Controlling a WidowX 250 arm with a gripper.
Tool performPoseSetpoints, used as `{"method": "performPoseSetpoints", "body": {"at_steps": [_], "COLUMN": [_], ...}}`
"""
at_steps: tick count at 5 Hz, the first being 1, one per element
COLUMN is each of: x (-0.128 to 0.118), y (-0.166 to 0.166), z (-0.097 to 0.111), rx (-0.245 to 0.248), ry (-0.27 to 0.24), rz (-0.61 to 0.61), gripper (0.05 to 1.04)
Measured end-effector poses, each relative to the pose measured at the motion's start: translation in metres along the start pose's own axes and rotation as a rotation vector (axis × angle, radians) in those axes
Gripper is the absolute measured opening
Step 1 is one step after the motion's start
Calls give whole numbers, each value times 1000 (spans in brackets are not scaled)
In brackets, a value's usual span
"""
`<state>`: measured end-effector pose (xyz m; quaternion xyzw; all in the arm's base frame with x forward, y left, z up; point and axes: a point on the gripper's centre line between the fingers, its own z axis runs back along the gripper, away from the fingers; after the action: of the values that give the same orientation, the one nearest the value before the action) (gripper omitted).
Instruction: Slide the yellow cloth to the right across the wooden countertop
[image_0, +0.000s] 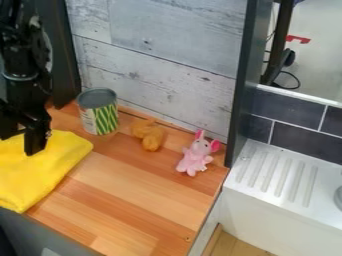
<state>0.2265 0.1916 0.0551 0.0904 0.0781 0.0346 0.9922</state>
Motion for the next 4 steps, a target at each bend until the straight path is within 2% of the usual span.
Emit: {"method": "performPoseSetpoints", "body": {"at_steps": [2,3,4], "x": [1,6,15], "y": [0,-3,-4], "z": [-29,-43,-47], "rx": [-16,-34,-49], "ry": [105,103,95], "rz": [-34,-63,-152], "gripper": [1001,1001,1001]}}
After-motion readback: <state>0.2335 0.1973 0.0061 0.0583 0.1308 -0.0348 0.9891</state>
